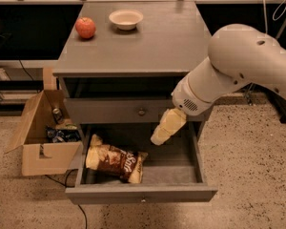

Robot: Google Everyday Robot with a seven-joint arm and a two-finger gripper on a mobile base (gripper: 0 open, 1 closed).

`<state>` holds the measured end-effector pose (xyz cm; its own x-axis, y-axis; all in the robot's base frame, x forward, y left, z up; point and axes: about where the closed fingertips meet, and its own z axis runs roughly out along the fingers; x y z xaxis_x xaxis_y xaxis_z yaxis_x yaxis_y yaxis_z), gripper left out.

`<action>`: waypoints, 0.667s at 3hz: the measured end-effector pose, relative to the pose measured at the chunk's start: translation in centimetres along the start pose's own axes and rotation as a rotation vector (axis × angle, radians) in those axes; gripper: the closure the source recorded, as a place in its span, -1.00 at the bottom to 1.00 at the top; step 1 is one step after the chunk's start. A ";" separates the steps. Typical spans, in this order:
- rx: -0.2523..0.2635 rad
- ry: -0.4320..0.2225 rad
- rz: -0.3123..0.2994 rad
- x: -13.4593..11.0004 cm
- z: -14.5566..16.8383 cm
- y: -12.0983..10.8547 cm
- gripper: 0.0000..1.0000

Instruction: Pick brown chip bag from middle drawer and place on counter

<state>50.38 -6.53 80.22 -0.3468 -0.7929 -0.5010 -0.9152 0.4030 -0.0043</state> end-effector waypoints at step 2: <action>-0.053 -0.001 -0.019 0.5 6.7 1.4 -1.00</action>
Offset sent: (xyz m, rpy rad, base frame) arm 0.0126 0.0755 -0.1398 0.0617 0.0002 0.0513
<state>50.30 -3.30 74.15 -0.3295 -0.7998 -0.5018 -0.9310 0.3636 0.0318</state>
